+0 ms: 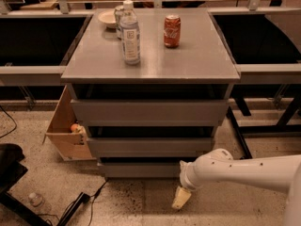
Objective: Open bottom drawer
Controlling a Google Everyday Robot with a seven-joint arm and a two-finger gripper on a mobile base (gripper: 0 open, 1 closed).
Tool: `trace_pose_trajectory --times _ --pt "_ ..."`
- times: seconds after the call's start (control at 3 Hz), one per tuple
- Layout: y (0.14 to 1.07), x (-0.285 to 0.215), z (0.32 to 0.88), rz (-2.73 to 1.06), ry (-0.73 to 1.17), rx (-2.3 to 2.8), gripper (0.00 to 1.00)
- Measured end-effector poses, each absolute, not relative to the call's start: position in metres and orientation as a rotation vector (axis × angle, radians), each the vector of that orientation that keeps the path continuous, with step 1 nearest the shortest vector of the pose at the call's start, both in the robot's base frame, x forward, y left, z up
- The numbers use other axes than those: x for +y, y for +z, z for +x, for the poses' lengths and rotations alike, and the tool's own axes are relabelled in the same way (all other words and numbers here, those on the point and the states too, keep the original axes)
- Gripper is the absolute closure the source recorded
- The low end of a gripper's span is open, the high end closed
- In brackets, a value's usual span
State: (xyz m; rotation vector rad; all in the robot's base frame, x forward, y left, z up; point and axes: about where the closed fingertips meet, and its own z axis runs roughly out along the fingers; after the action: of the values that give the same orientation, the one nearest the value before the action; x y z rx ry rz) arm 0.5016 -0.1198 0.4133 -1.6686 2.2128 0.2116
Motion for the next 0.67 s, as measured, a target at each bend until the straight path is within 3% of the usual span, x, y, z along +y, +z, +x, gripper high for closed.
trace_pose_trajectory --times 0.67 --pt "0.3738 -0.1282 0.5299 -1.723 0.181 2.211 0.00"
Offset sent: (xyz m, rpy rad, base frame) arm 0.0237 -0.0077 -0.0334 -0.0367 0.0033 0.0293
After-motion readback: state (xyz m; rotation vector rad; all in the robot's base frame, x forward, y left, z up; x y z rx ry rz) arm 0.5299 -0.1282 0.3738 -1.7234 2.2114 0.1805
